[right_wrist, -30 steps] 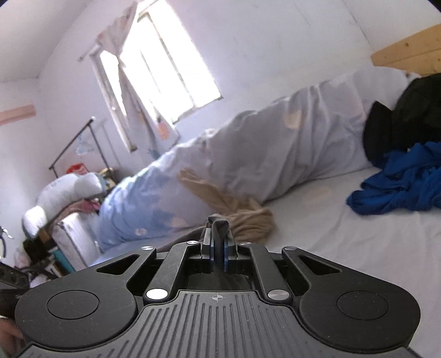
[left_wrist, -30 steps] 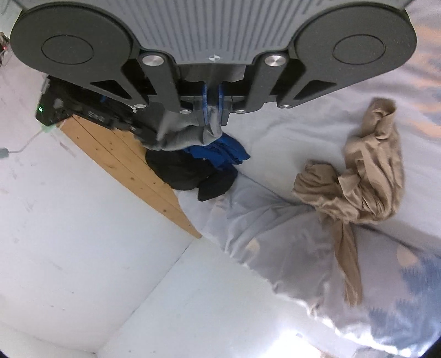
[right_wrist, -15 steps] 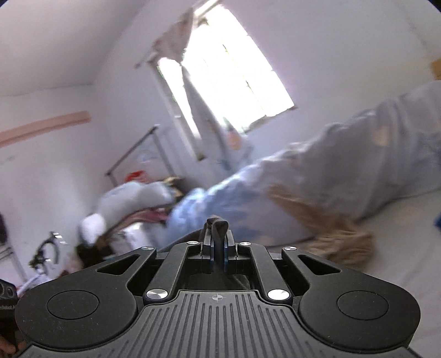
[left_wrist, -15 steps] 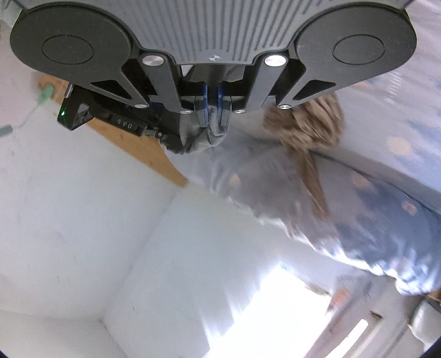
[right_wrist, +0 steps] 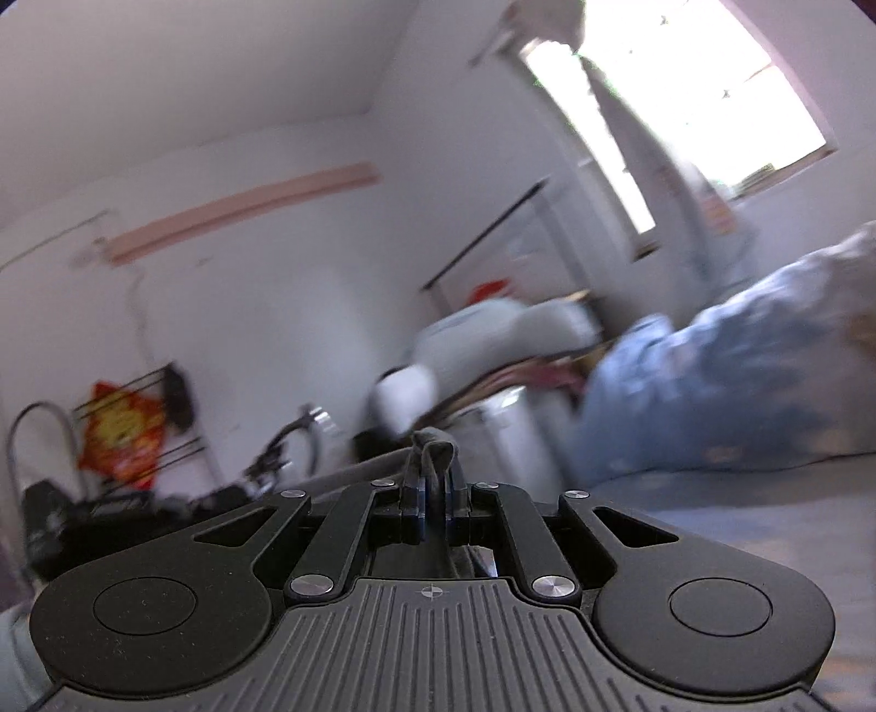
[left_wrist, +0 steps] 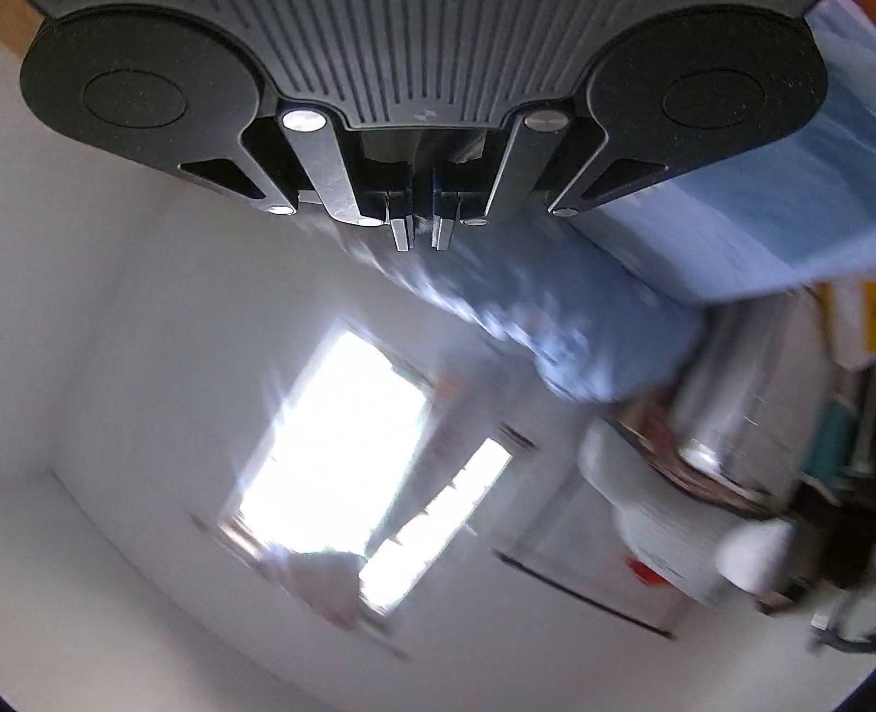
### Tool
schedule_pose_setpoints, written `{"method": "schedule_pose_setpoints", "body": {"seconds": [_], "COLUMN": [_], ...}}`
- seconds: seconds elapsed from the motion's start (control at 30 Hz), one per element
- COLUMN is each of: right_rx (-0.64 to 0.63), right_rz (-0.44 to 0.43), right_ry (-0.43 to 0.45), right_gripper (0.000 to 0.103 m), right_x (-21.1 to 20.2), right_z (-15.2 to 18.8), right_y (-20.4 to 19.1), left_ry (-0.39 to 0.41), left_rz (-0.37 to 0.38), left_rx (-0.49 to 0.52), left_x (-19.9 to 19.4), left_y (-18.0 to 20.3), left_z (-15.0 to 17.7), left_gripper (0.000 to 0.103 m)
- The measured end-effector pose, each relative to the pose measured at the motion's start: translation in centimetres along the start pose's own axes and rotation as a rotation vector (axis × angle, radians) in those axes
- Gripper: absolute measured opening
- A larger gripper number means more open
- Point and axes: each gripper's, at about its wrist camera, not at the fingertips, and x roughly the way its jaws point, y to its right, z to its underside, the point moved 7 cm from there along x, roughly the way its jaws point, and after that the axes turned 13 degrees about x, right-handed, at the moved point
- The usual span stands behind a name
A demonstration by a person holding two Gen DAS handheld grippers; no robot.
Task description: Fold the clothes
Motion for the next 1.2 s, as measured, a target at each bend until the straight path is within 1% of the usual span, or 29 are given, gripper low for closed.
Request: {"method": "schedule_pose_setpoints", "body": {"seconds": [0.13,0.27,0.33,0.4,0.47,0.5,0.57,0.63,0.73,0.77,0.83,0.9,1.0,1.1,1.13,1.17,1.2], "right_rx": [0.000,0.002,0.012,0.021,0.030,0.028,0.031,0.050,0.079,0.084,0.136,0.188,0.251,0.291,0.304,0.309,0.311], "right_rz": [-0.076,-0.131,-0.140,-0.141,-0.132,-0.123,-0.093,-0.053,0.012,0.033,0.088,0.142,0.222,0.312,0.352,0.414,0.477], "right_ry": [-0.071,-0.111,-0.133,-0.150,-0.165,-0.170,-0.178,-0.189,-0.214,-0.222,-0.237,-0.252,-0.294,-0.346,-0.367,-0.384,-0.403], "right_gripper": [0.007,0.007,0.007,0.007,0.007,0.007,0.007,0.007,0.007,0.007,0.007,0.007,0.007,0.009,0.012,0.014,0.021], "right_x": [5.5,10.5,13.0,15.6,18.2,19.2,21.1,23.1,25.6,26.4,27.7,29.0,30.5,31.9,32.3,32.7,33.0], "right_z": [2.9,5.7,6.6,7.1,7.4,7.4,7.4,7.6,7.6,7.8,8.6,9.3,11.7,13.8,14.6,15.3,15.9], "right_y": [-3.1,-5.2,-5.4,-5.2,-4.3,-3.7,-2.2,0.0,3.4,4.6,7.8,10.9,15.4,18.8,19.9,21.1,22.2], "left_ry": [0.034,0.038,0.035,0.026,0.010,-0.005,-0.045,-0.094,-0.181,-0.207,-0.252,-0.291,-0.347,-0.402,-0.421,-0.448,-0.485], "left_rz": [-0.131,-0.231,-0.274,-0.314,-0.341,-0.351,-0.369,-0.375,-0.402,-0.412,-0.433,-0.446,-0.462,-0.478,-0.484,-0.498,-0.508], "left_rx": [0.026,0.032,0.029,0.029,0.027,0.024,0.017,0.010,0.006,0.012,0.025,0.028,0.028,0.028,0.029,0.035,0.051], "left_x": [-0.6,0.2,0.7,2.6,3.6,4.9,8.6,11.5,16.9,18.8,22.0,23.9,26.2,28.5,29.3,29.7,29.9], "left_y": [-4.8,-9.2,-11.7,-13.9,-16.3,-17.3,-19.1,-21.3,-24.2,-24.8,-25.8,-26.8,-28.5,-30.1,-30.7,-31.1,-31.2], "left_z": [-3.1,-5.6,-6.8,-7.4,-7.8,-7.8,-7.4,-6.6,-4.5,-3.6,-1.9,-0.1,2.7,5.4,6.3,7.2,8.0], "left_gripper": [0.010,0.009,0.009,0.009,0.009,0.009,0.009,0.009,0.009,0.009,0.009,0.009,0.009,0.009,0.021,0.038,0.050]}}
